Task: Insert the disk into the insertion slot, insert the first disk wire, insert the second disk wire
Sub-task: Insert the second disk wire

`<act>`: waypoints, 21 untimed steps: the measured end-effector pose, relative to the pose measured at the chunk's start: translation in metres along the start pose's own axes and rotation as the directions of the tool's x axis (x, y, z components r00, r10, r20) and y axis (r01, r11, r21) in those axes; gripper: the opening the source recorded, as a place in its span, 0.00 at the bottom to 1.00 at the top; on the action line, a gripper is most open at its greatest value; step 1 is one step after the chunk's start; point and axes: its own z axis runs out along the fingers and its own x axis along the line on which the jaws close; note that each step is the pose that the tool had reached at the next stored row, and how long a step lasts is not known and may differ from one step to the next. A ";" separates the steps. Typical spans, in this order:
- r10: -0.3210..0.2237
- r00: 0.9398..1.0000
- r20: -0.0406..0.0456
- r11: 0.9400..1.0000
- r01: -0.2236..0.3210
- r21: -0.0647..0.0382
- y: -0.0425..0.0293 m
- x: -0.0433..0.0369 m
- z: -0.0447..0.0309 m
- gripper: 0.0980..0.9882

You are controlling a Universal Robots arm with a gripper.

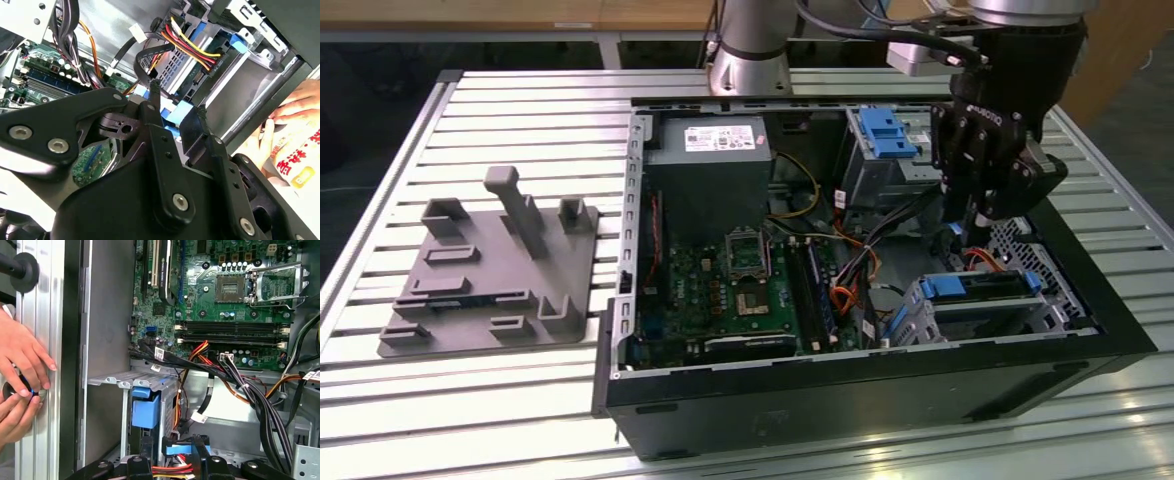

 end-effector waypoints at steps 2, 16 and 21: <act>0.000 1.000 0.000 1.000 0.000 0.000 0.0000 0.0002 0.0000 0.37; 0.017 1.000 -0.014 1.000 -0.017 -0.006 0.0003 0.0039 0.0015 0.21; 0.029 0.999 -0.016 1.000 -0.029 -0.009 0.0005 0.0054 0.0043 0.21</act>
